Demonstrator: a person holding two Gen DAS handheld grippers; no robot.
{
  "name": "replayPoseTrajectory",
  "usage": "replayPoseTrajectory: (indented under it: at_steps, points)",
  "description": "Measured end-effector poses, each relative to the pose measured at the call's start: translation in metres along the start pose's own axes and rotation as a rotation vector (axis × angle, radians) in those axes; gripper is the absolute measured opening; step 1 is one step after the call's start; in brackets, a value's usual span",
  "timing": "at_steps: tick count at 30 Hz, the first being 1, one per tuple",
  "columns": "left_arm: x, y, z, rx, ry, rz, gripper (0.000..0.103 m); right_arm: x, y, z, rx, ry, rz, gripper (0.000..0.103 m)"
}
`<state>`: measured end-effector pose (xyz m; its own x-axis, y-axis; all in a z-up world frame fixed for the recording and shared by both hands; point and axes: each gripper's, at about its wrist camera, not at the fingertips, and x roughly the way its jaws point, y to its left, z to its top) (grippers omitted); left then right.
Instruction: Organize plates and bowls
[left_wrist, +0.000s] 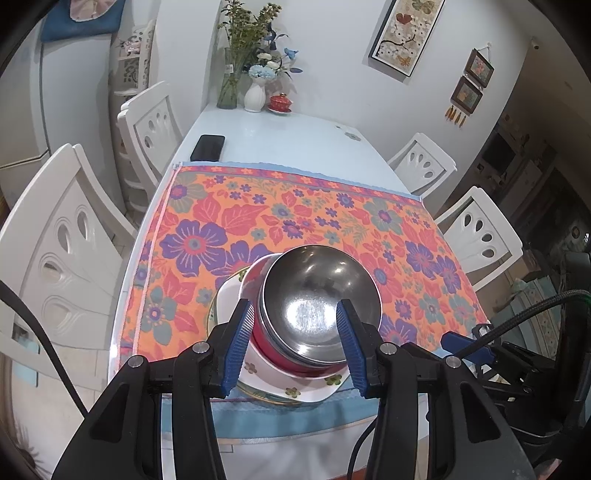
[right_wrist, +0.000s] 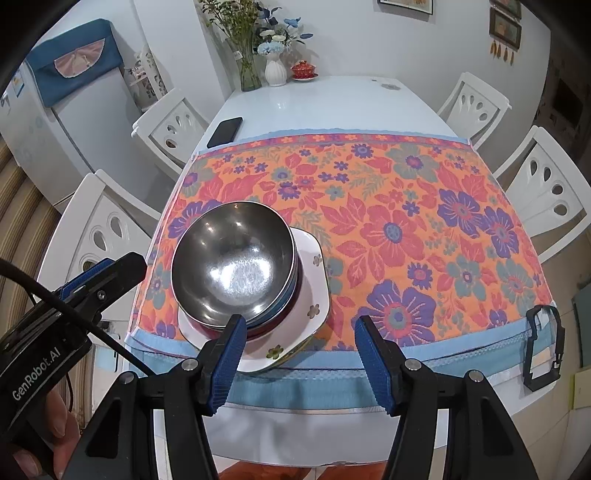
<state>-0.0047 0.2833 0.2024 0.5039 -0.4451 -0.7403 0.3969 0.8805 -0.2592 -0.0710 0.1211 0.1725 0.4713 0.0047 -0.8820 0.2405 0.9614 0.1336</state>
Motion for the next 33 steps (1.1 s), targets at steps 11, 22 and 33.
replayPoseTrajectory:
  at_steps: [11, 22, 33]
  points:
    - [0.0, 0.002, -0.001, -0.007, 0.004, -0.006, 0.044, 0.001, 0.0, -0.001, 0.002, 0.011, 0.002, 0.059]
    - [0.001, 0.012, 0.003, -0.038, 0.007, 0.018, 0.048, 0.002, -0.001, -0.001, 0.008, 0.015, -0.001, 0.059]
    - [-0.001, 0.021, 0.009, -0.041, -0.014, 0.057, 0.065, 0.008, -0.001, 0.003, 0.003, 0.039, 0.009, 0.059]
